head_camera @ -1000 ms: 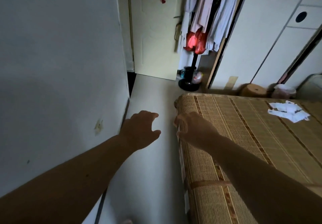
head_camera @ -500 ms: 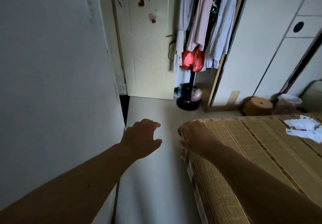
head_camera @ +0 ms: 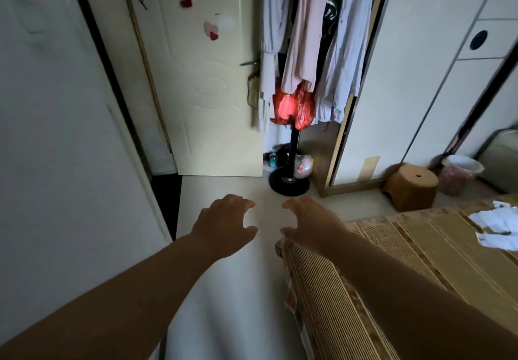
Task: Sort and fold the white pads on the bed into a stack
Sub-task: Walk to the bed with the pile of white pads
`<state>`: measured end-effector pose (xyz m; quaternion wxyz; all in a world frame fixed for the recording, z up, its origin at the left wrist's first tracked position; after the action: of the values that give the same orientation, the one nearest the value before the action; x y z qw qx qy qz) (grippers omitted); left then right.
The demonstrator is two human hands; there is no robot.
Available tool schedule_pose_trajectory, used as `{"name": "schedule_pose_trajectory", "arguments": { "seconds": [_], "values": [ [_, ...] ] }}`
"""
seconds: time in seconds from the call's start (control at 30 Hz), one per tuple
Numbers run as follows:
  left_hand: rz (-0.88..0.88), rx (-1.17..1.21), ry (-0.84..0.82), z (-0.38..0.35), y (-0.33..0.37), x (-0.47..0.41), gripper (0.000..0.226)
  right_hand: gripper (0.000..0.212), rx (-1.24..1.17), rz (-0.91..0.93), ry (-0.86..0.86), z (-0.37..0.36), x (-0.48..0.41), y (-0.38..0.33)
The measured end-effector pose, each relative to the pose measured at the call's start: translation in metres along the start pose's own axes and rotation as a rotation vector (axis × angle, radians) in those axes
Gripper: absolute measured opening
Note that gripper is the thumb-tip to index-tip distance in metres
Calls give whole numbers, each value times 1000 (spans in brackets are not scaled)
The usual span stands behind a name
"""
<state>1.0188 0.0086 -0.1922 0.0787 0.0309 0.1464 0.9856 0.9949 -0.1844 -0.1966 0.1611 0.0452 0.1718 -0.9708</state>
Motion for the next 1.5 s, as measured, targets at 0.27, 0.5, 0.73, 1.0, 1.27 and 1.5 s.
{"name": "schedule_pose_trajectory", "arguments": {
  "seconds": [0.27,0.5,0.73,1.0,1.27,1.5],
  "values": [
    [-17,-30,23,9,7,-160,60,59,36,-9,-38,18,-141,81],
    [-67,24,14,4,-19,-316,60,54,61,-80,0,4,-263,141],
    [-146,-62,-100,10,-42,-477,63,52,6,-292,13,-12,-375,198],
    [-372,-27,-206,-15,40,-613,65,47,-35,-529,50,-1,-426,295],
    [-642,1,-268,-66,200,-741,70,48,-23,-722,120,42,-449,454],
    [-867,-95,-384,-113,358,-786,72,55,-4,-904,163,91,-417,570]
  ]
}}
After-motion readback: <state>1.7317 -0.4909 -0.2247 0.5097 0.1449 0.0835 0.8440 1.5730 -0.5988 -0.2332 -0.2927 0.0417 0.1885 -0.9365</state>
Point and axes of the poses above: each hand's wrist, its own x-axis away from the middle knuckle, its own z-axis out of the back of the hand, y = z × x, the point moved 1 cm from there along -x, towards the middle knuckle, and after that the axes turned 13 degrees about z, right-handed, at the moved point
